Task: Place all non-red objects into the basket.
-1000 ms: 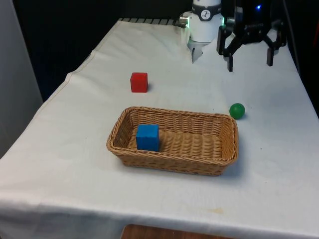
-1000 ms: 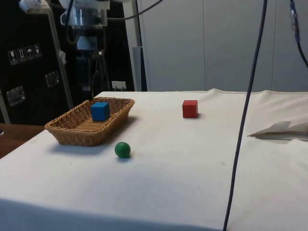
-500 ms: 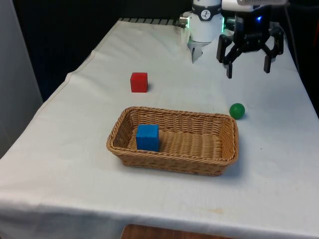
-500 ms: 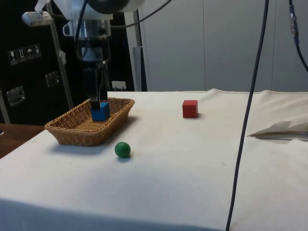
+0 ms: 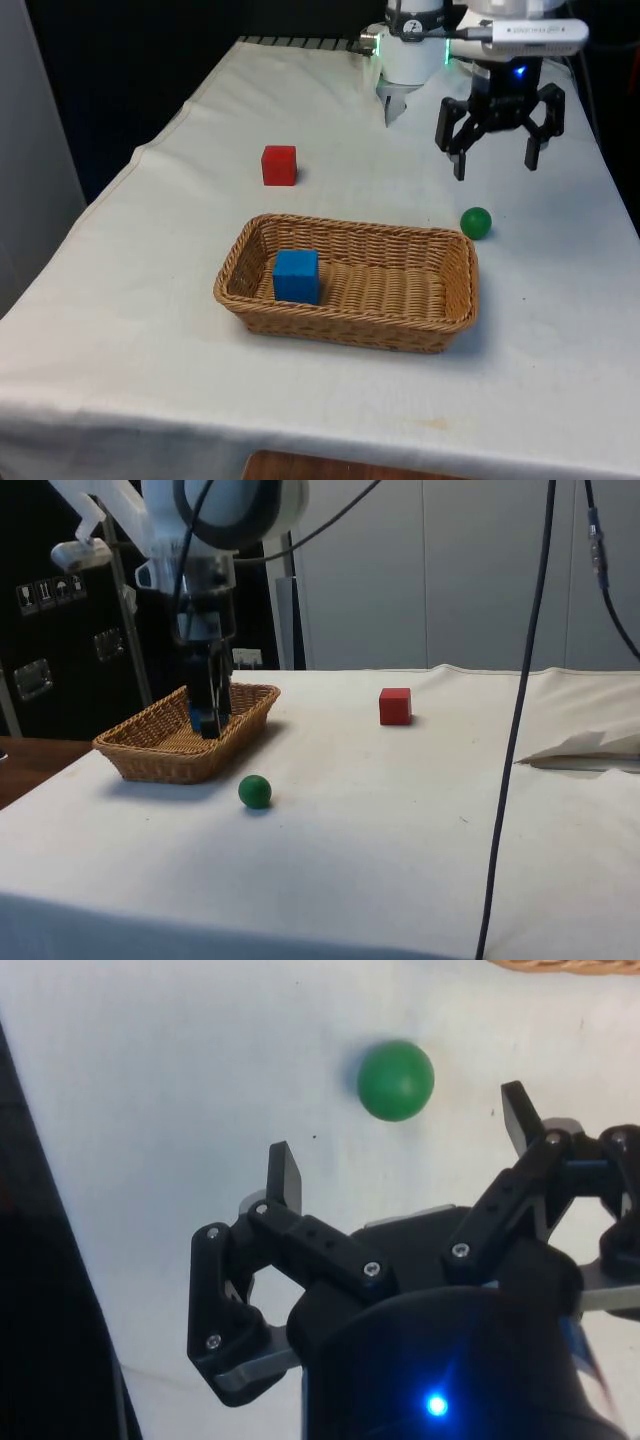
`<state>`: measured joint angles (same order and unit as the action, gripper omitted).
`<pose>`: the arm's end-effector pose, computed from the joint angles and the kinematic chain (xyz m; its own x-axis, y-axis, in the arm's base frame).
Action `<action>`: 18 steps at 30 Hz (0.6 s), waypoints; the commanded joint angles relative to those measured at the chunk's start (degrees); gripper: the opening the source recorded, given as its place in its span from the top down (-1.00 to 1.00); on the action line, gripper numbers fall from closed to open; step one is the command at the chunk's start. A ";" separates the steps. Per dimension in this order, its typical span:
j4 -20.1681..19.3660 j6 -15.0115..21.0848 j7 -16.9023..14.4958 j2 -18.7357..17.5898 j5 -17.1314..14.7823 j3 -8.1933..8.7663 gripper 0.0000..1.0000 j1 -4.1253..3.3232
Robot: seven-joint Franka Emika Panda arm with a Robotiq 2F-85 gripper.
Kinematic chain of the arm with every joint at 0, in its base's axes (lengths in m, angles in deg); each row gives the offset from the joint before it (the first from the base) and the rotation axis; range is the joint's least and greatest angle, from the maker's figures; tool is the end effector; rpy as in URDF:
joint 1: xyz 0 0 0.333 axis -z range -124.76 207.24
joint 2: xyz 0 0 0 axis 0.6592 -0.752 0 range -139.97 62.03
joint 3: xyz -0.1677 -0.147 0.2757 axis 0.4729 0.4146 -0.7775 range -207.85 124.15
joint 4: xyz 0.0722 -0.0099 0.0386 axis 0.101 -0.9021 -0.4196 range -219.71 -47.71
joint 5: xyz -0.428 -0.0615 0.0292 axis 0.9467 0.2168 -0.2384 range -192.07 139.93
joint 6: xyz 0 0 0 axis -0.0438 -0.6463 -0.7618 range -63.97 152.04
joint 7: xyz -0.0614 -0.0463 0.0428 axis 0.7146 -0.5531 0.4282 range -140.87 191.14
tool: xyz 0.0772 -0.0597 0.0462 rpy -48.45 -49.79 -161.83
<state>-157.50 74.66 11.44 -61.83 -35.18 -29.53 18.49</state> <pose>0.6439 0.1257 0.2739 0.9480 0.3166 0.0341 0.3173 -0.9481 -0.0200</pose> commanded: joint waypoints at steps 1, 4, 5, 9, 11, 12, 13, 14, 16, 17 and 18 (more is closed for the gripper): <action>-0.46 1.15 0.00 -0.23 0.23 0.00 -1.00 -0.17; -1.15 1.89 -0.17 -0.63 0.34 -0.23 -1.00 -0.17; -0.86 1.26 -0.17 -0.69 0.17 -0.34 -1.00 0.00; -2.01 3.04 -0.34 -1.32 0.57 -0.63 -1.00 -0.11; -2.29 3.44 -0.46 -1.66 0.57 -0.74 -1.00 -0.11; -2.46 3.84 -0.57 -2.01 0.57 -0.86 -1.00 -0.11; -2.58 4.07 -0.63 -2.23 0.52 -0.97 -1.00 -0.11; -2.29 3.15 -0.57 -2.01 0.40 -0.97 -1.00 0.00; -2.75 4.30 -0.74 -2.58 0.52 -1.09 -1.00 -0.06; -2.81 4.47 -0.80 -2.81 0.52 -1.15 -1.00 -0.06; -2.81 4.64 -0.86 -2.98 0.52 -1.20 -1.00 -0.06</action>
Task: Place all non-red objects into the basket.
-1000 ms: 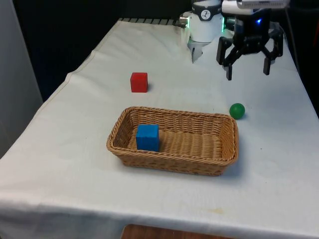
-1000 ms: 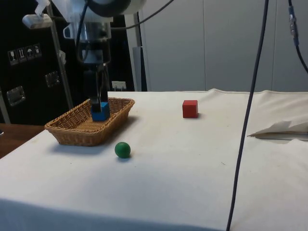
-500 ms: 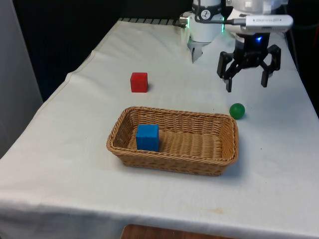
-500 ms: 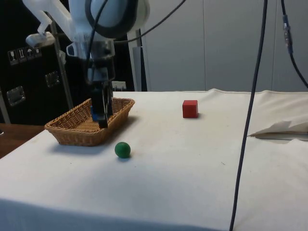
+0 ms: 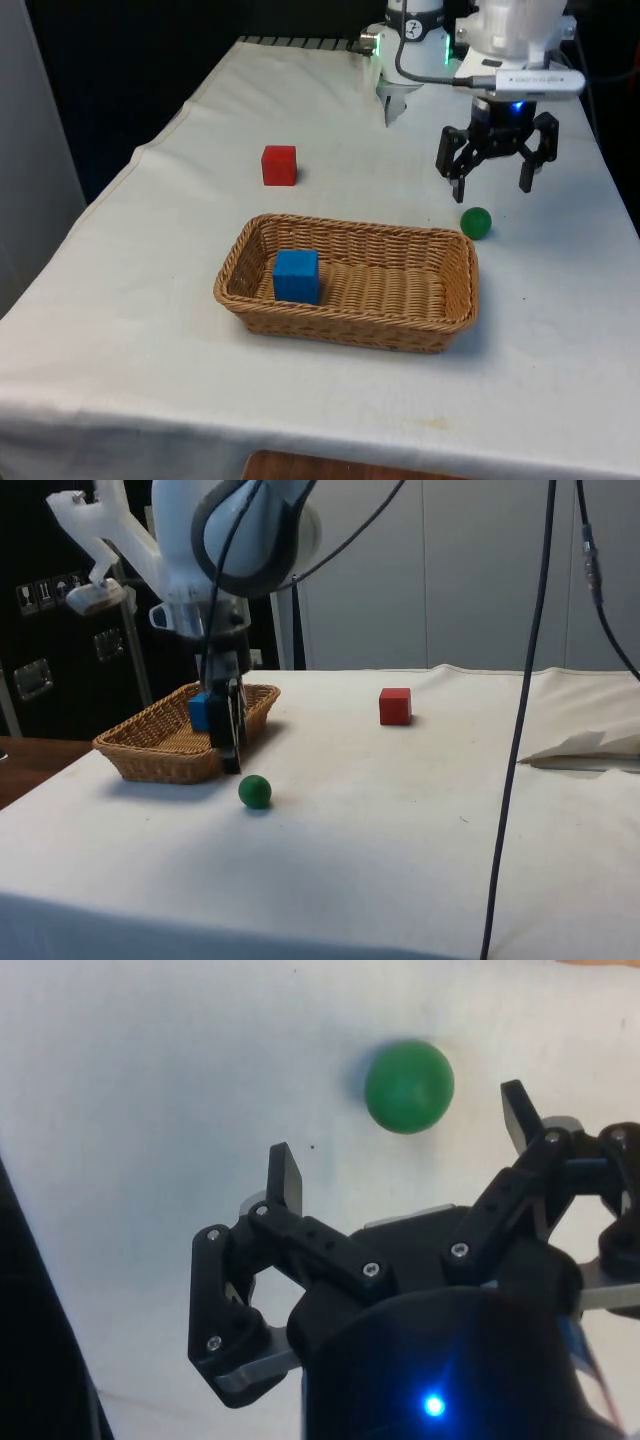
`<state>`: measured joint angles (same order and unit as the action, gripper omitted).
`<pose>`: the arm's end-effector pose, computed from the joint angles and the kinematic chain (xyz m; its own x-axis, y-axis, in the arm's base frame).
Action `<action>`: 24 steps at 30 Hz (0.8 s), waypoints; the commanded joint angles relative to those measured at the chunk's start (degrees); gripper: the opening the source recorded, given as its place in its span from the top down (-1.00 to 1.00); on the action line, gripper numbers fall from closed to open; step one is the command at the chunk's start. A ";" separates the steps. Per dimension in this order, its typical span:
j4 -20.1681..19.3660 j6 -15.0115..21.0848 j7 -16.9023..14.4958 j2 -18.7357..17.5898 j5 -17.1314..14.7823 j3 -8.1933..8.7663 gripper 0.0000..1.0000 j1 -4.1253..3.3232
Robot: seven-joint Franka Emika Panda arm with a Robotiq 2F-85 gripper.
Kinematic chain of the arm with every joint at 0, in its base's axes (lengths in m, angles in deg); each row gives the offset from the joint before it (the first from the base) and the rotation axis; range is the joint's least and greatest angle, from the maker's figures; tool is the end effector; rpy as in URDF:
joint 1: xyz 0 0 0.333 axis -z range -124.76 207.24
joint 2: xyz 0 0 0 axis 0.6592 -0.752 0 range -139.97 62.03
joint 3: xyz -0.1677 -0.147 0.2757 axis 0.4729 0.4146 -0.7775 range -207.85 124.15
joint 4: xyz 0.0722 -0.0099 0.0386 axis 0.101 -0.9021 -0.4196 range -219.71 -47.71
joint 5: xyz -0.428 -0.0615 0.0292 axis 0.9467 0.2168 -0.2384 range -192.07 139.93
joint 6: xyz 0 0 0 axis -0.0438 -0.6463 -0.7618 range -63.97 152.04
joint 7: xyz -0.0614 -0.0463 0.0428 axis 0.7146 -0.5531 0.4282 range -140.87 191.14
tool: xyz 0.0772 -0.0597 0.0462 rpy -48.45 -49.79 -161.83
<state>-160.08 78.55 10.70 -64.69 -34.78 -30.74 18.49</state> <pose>0.6285 0.1325 0.2278 0.9377 0.3475 0.0042 0.3475 -0.9376 -0.0103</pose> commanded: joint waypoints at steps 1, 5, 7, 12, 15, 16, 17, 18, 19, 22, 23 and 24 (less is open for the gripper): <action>-0.29 0.86 -0.11 -0.29 0.06 -0.06 -1.00 -0.06; -0.29 1.32 -0.40 -1.15 0.00 -0.23 -1.00 0.00; -0.23 1.49 -0.52 -1.60 -0.06 -0.34 -1.00 0.00; -0.11 2.23 -0.69 -2.86 0.00 -0.40 -1.00 0.00; 0.00 2.64 -0.74 -3.72 0.17 -0.34 -1.00 -0.06; 0.06 2.81 -0.74 -4.01 0.29 -0.29 -1.00 -0.11; 0.11 3.09 -0.86 -4.53 0.40 -0.23 -1.00 -0.06; 0.23 3.21 -0.92 -4.81 0.52 -0.23 -1.00 0.00; 0.11 2.81 -0.86 -4.58 0.29 -0.34 -1.00 0.00; 0.34 3.44 -1.03 -5.44 0.69 -0.11 -1.00 0.00; 0.46 3.55 -1.09 -5.79 0.80 -0.11 -1.00 0.06; 0.46 3.61 -1.09 -6.02 0.86 -0.11 -1.00 0.06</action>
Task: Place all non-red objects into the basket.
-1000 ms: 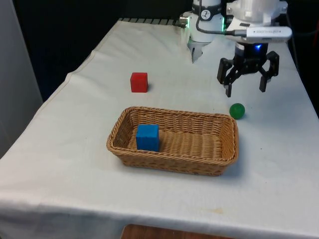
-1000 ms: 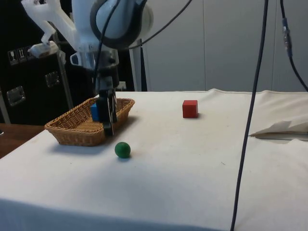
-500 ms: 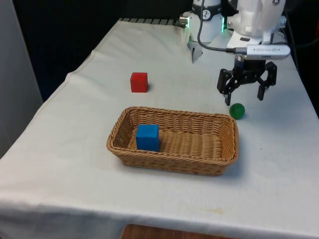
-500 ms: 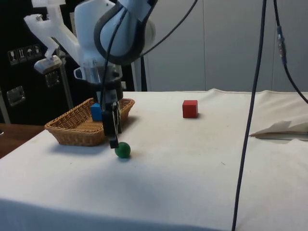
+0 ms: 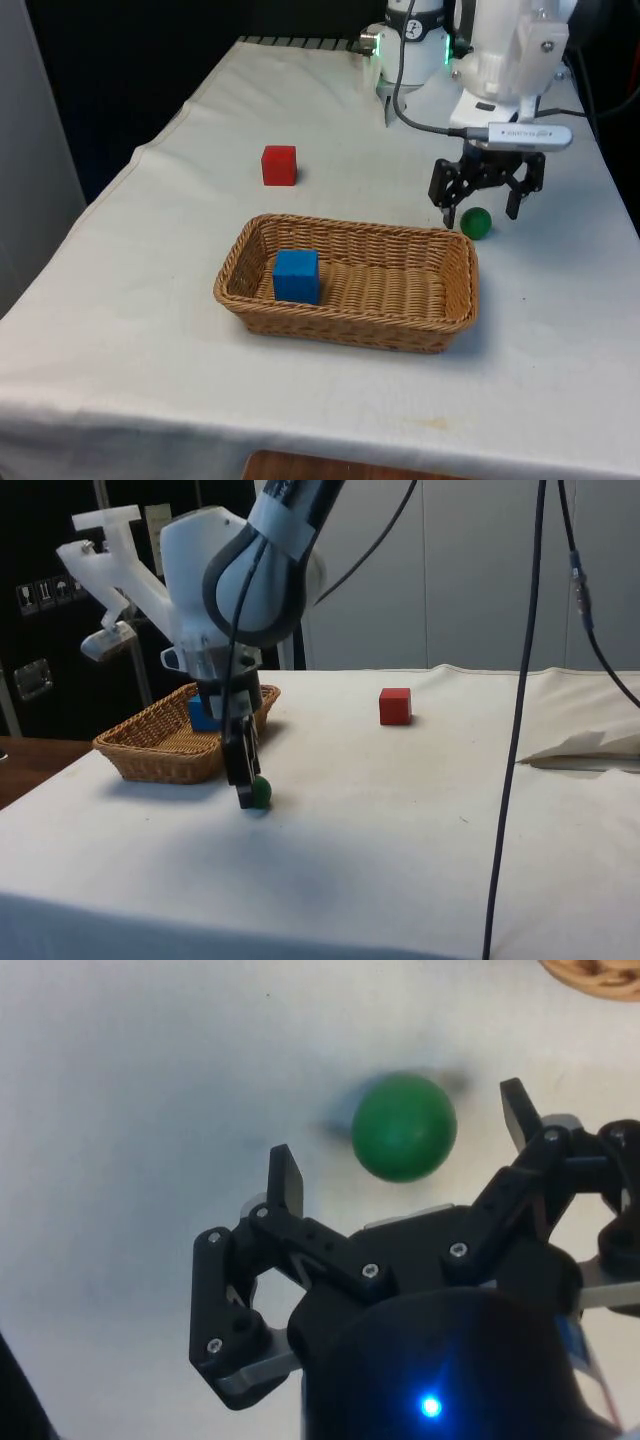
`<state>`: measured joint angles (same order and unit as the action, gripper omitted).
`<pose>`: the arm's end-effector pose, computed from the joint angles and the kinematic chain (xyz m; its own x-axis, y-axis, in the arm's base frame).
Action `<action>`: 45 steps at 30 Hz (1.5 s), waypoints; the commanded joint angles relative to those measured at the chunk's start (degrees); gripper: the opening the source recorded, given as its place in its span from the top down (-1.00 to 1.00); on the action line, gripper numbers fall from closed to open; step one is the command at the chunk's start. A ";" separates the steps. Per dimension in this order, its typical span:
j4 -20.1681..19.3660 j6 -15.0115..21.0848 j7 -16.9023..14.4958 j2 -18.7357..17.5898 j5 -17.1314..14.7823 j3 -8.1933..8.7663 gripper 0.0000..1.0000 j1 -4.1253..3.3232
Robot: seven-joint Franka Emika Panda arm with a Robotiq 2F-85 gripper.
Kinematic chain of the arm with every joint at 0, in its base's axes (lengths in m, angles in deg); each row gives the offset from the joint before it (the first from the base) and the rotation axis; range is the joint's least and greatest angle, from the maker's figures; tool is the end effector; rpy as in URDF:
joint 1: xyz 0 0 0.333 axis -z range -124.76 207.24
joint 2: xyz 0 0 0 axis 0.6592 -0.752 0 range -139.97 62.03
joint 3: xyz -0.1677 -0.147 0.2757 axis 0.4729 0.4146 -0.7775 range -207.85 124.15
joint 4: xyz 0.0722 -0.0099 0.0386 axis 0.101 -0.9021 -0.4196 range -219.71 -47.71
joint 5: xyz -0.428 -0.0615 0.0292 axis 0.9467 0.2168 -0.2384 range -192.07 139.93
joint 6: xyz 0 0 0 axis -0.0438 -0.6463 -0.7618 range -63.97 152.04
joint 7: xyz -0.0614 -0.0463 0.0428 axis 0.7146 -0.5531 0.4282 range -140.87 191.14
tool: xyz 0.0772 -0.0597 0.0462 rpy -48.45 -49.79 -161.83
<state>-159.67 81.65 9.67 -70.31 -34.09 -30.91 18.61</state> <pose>0.6250 0.1296 0.1734 0.9267 0.3741 -0.0364 0.3747 -0.9271 0.0124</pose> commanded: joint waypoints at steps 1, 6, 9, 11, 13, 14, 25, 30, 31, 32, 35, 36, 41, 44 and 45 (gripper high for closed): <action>0.11 0.63 -0.11 -0.57 0.23 0.06 -1.00 0.00; 0.23 0.92 -0.11 -1.26 0.29 -0.06 -1.00 0.06; 0.40 0.97 -0.06 -1.72 0.23 -0.11 -1.00 0.06; 0.34 0.63 0.00 -1.66 0.29 0.00 -1.00 0.00; 0.46 0.97 -0.06 -1.89 0.17 -0.11 -0.79 0.06; 0.46 0.97 -0.06 -1.89 0.17 -0.11 -0.60 0.06; 0.46 0.97 -0.06 -2.01 0.17 -0.11 1.00 0.11; 0.34 0.69 -0.06 -1.60 0.17 -0.11 1.00 0.06; 0.23 0.46 -0.06 -1.09 0.17 -0.11 1.00 0.06; 0.11 0.29 -0.11 -0.69 0.17 -0.11 1.00 0.06; -0.57 -0.34 -0.11 1.09 0.17 -0.11 1.00 0.06; 0.06 -0.06 0.00 0.06 0.29 -0.06 1.00 0.00; -1.60 -1.26 -0.06 3.50 0.29 -0.06 1.00 0.00; -1.83 -1.66 0.00 4.35 0.29 -0.06 1.00 0.00; -2.18 -2.18 0.00 5.39 0.40 0.00 1.00 -0.06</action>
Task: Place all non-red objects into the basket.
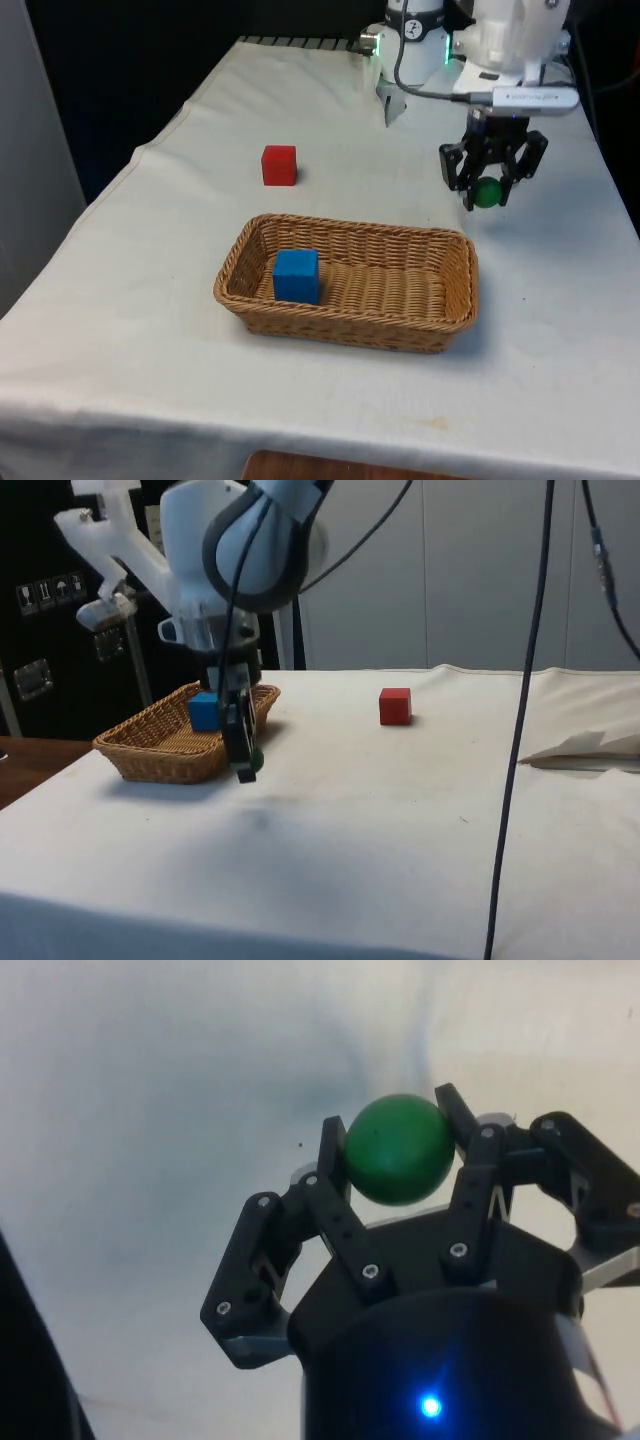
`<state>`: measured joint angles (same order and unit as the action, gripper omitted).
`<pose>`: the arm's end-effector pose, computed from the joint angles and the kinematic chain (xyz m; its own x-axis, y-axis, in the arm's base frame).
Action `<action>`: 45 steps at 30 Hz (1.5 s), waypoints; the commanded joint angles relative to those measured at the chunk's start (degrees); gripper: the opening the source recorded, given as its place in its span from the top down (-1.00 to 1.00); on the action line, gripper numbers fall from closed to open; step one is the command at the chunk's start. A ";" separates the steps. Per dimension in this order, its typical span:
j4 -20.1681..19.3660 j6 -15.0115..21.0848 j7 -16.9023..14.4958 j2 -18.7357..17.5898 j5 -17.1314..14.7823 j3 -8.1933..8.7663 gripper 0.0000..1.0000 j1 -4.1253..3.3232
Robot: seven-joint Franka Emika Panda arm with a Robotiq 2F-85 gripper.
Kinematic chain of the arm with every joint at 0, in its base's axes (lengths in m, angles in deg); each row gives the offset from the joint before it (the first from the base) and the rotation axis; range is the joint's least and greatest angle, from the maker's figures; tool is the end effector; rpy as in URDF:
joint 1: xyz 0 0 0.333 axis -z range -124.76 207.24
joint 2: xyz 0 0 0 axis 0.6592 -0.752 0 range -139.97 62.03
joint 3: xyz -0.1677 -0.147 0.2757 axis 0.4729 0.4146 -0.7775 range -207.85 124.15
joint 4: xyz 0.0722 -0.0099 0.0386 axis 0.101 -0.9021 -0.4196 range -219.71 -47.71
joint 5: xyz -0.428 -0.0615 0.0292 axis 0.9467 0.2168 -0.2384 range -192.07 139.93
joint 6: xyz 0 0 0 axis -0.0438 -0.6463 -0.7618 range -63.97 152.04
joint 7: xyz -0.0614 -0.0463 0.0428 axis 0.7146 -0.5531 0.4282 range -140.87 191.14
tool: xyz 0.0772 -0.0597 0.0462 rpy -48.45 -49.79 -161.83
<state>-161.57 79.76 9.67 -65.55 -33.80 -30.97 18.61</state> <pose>0.6190 0.1301 0.2094 0.9264 0.3761 -0.0186 0.3761 -0.9266 -0.0001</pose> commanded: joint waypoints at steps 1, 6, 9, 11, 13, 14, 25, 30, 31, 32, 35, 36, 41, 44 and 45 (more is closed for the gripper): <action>-0.40 -0.57 0.00 1.15 0.11 0.11 1.00 -0.06; -0.63 -1.49 0.00 3.21 0.11 0.11 1.00 0.06; -0.52 -1.43 0.00 3.55 0.00 0.06 1.00 0.11; -0.46 -2.01 -0.17 4.41 0.06 0.11 1.00 0.17; -0.34 -2.29 -0.34 5.04 0.00 0.11 1.00 0.29; -0.17 -2.69 -0.46 5.56 -0.06 0.11 1.00 0.34; 2.75 -4.87 -0.92 6.59 0.00 0.23 1.00 0.97; 7.68 -7.68 -2.41 4.93 -1.38 0.00 1.00 2.23; 8.37 -7.91 -2.58 4.53 -1.55 0.00 1.00 2.35; 9.00 -8.08 -2.75 4.13 -1.78 0.00 1.00 2.46; 10.37 -8.25 -3.09 3.15 -2.12 0.06 1.00 2.69; 11.06 -8.37 -3.21 2.64 -2.29 0.06 1.00 2.81; 15.13 -8.42 -4.01 -0.92 -3.04 0.11 1.00 3.55; 16.04 -7.91 -3.78 -1.89 -2.75 0.52 1.00 3.38; 17.25 -8.42 -4.47 -2.92 -3.38 0.17 1.00 4.01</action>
<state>-144.78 71.85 5.77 -68.13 -36.67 -30.39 22.10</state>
